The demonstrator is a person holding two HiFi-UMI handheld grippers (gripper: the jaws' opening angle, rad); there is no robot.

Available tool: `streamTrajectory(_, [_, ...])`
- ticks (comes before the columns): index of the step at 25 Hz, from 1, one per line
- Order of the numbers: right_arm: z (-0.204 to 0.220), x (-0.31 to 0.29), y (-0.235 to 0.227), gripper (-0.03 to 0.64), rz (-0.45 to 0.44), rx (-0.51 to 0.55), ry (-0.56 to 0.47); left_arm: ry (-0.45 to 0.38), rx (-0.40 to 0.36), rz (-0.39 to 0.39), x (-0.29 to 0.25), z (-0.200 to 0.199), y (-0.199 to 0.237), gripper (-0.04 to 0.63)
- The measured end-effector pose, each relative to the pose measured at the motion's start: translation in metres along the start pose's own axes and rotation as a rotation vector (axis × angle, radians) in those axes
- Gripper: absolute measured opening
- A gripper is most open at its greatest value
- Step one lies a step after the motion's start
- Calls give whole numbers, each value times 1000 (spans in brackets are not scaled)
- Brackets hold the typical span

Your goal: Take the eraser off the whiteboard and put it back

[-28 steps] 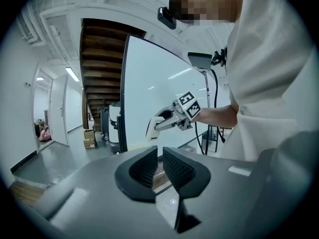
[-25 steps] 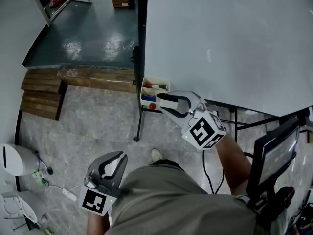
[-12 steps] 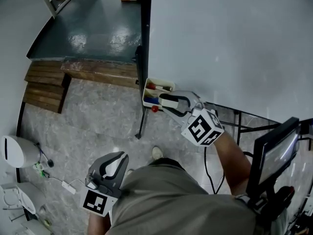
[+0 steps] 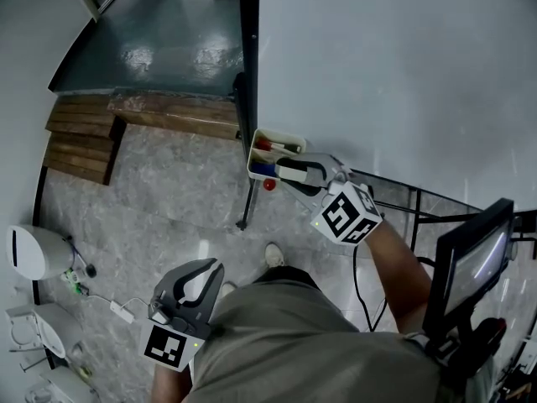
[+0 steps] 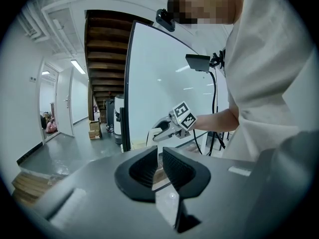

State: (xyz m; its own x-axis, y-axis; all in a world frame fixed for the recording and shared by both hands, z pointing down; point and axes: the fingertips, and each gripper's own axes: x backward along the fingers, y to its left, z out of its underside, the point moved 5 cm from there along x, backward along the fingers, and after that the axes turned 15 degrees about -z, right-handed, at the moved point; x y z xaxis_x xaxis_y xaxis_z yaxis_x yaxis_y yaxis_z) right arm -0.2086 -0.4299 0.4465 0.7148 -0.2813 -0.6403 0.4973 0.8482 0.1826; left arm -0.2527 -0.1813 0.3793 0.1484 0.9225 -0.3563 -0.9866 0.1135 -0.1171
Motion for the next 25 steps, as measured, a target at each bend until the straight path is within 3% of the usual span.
streamTrajectory(25, [35, -35, -5, 152, -68, -59, 3, 52, -24, 5, -16, 0, 1, 38])
